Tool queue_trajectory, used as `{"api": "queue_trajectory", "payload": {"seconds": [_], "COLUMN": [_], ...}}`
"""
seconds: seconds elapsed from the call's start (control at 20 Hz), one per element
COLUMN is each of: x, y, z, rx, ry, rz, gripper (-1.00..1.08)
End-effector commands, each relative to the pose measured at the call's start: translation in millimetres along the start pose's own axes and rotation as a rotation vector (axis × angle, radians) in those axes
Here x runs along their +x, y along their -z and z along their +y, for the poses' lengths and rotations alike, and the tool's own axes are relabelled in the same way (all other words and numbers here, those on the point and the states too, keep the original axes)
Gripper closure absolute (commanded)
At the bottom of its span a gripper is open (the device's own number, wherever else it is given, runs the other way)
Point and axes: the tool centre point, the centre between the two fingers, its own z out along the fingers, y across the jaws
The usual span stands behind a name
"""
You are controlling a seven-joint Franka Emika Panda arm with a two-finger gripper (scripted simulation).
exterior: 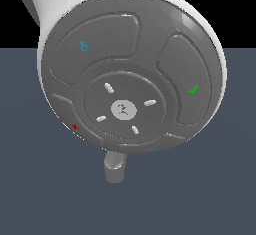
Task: Turn on the faucet by rotating a designated handle.
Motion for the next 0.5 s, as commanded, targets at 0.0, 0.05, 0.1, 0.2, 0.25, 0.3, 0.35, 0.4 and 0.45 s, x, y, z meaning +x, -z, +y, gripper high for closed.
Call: {"api": "queue_trajectory", "payload": {"seconds": [0.0,0.05,0.1,0.2,0.25,0.3,0.35,0.4,0.45], "x": [-7.9,-7.9,-10.9,-7.5,-5.9,-4.2,-2.5,-0.9,0.7], "y": [-10.8,-10.8,-6.9,-7.4,-7.6,-7.9,-8.2,-8.4,-8.7], "z": [1.6,1.6,-4.4,-7.6,-9.1,-10.7,-12.3,-13.8,-15.3], "rx": [-0.079,-0.079,-0.019,-0.023,-0.025,-0.027,-0.029,-0.031,-0.033], "ry": [0.067,0.067,0.005,0.009,0.011,0.013,0.015,0.017,0.019], "rz": [0.007,0.007,-0.036,-0.033,-0.032,-0.03,-0.029,-0.028,-0.026], "gripper": [1.08,1.08,1.08,1.08,1.08,1.08,1.08,1.08,1.08]}}
